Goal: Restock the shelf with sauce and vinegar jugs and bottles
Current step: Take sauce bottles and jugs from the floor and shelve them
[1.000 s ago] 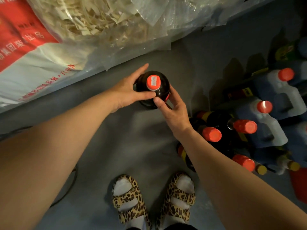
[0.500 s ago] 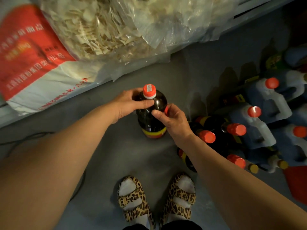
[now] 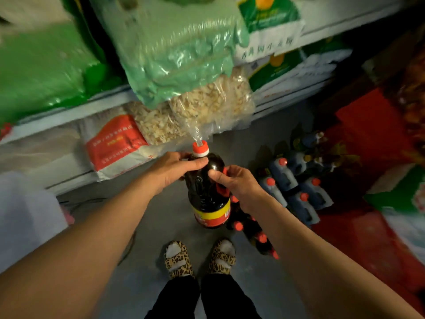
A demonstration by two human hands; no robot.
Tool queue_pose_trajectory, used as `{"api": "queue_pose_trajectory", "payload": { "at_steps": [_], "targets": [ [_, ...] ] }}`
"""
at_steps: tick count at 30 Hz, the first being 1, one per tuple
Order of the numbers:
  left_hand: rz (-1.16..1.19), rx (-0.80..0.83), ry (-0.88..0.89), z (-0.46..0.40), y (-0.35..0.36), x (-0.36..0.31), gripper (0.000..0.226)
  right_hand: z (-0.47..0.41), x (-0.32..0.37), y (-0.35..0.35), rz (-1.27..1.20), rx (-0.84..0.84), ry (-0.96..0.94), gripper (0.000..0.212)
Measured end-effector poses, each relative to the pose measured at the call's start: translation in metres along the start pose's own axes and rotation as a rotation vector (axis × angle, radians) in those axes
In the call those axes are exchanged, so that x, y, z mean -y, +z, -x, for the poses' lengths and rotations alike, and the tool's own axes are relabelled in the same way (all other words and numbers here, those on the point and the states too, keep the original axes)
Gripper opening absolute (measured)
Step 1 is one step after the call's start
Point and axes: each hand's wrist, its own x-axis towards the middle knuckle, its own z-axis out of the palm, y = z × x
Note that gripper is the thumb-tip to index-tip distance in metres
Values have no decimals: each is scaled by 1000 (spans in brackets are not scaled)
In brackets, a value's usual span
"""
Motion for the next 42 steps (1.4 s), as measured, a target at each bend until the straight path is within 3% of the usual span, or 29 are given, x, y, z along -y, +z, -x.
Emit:
{"api": "queue_pose_trajectory", "payload": {
  "at_steps": [2,6,8,10,13,15,17,21,24,26,31,35,39,42],
  "targets": [
    [-2,-6,39,49,-12,-51,61,53,52,-4,11,15,-55,92],
    [-9,32,125,143,-34,-158,77,154,154,-16,28,36,-191,94],
    [-8,9,160,182,-40,-207,87,193,196,-26,59,39,-268,83],
    [37,-21,209,212,-42,-247,78,226,235,-37,81,51,-312,60],
    [109,-18,308,245,-37,-301,70,261,288,-57,136,52,-357,60],
    [125,-53,357,262,-31,-333,77,277,320,-75,174,85,-407,50],
    [153,-118,414,274,-21,-363,74,285,348,-97,210,125,-454,54],
    [231,-332,517,299,7,-422,33,302,406,-143,305,254,-559,70],
    [261,-448,539,322,23,-458,37,317,445,-169,380,367,-626,49],
    [279,-493,559,335,26,-478,43,324,473,-177,416,402,-680,46],
    [237,-590,589,365,6,-534,53,333,537,-172,396,471,-820,49],
    [127,-617,673,373,-25,-573,37,327,580,-157,296,424,-913,66],
    [8,-607,707,362,-64,-598,84,312,617,-145,218,419,-971,72],
    [-38,-611,717,342,-83,-607,88,290,633,-138,201,467,-1002,65]
  ]
}}
